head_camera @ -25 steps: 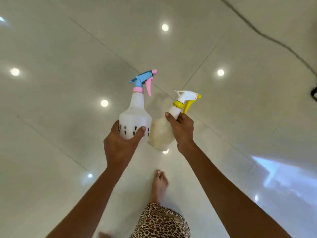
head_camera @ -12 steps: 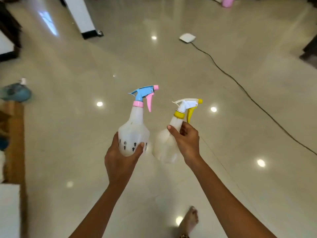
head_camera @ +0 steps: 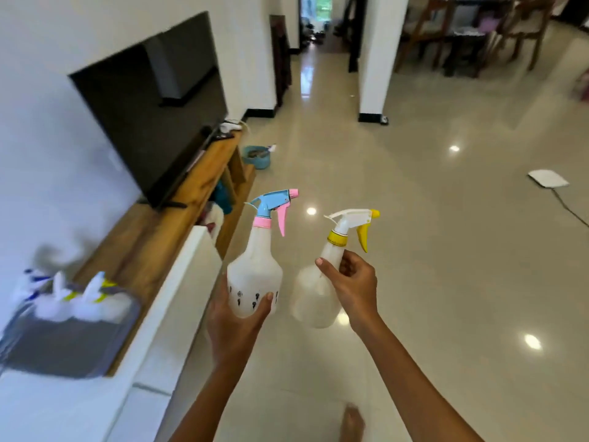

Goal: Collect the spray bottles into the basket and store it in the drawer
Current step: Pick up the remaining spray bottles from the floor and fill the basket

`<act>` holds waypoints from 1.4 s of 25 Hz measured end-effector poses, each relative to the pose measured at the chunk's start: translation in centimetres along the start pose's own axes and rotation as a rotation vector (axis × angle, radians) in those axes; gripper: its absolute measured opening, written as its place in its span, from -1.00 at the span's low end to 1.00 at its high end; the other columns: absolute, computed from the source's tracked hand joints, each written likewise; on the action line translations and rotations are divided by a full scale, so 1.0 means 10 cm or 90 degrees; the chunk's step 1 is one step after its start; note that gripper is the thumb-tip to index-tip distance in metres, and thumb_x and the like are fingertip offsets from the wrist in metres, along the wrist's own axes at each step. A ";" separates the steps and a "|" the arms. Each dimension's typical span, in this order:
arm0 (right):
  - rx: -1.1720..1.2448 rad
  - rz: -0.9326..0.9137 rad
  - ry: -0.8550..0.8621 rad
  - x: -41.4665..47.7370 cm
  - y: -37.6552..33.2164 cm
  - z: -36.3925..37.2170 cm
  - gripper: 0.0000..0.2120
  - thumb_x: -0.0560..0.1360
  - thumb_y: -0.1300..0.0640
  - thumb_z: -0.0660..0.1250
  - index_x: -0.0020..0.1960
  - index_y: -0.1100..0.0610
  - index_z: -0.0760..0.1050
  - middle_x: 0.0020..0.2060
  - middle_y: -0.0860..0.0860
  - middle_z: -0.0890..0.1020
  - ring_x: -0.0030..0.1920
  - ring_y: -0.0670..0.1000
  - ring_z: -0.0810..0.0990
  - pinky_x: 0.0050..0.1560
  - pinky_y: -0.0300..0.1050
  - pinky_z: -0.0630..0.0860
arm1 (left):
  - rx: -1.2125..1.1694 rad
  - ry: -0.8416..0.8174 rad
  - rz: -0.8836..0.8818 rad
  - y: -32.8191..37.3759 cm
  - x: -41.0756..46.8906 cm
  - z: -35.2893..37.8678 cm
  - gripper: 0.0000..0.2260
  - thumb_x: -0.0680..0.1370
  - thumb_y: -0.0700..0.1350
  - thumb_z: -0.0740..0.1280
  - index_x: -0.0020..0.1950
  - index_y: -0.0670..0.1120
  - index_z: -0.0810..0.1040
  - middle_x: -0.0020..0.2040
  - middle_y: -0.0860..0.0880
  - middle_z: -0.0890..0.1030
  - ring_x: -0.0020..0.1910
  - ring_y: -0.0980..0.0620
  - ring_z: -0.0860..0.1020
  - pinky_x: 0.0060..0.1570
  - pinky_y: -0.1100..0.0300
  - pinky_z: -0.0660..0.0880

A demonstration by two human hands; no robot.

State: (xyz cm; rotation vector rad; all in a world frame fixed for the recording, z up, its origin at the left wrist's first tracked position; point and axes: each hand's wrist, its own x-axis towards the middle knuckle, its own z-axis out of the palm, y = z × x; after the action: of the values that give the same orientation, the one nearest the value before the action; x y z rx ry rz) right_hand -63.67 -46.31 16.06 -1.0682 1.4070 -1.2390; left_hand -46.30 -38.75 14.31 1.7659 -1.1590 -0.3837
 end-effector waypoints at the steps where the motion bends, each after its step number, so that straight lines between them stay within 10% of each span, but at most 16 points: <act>1: -0.010 0.000 -0.032 -0.03 -0.02 0.24 -0.83 0.29 0.07 0.54 -0.23 -0.10 0.55 -0.26 -0.12 0.66 -0.23 -0.12 0.63 -0.25 -0.34 0.54 | 0.009 0.036 -0.027 -0.09 0.06 -0.18 -0.24 0.27 0.20 0.46 0.39 0.00 0.30 0.19 -0.13 0.56 0.12 -0.09 0.53 0.05 0.10 0.48; 20: -0.127 -0.003 -0.631 -0.21 0.25 4.43 -0.67 0.31 0.20 0.52 0.04 0.04 0.55 -0.08 -0.03 0.66 -0.07 -0.10 0.61 -0.02 -0.14 0.52 | 0.105 0.605 -0.457 -1.85 0.99 -2.22 -0.32 0.33 0.10 0.46 0.39 0.00 0.31 0.15 -0.12 0.59 0.10 -0.14 0.55 0.15 -0.04 0.49; 35: -0.409 0.031 -0.681 -0.77 2.19 6.13 -0.61 0.32 0.29 0.48 0.14 0.23 0.55 -0.02 0.21 0.68 0.01 0.14 0.64 0.06 0.03 0.58 | 0.140 0.593 -0.583 -3.61 1.19 -2.85 -0.28 0.27 0.27 0.35 0.37 0.02 0.33 0.12 0.01 0.58 0.01 -0.02 0.56 0.04 0.13 0.48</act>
State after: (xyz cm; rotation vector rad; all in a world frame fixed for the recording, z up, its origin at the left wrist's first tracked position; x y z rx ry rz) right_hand -2.46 -46.79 -7.44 -1.7418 0.9271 -0.0194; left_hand -1.64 -29.93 0.84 2.2054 0.3068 0.0843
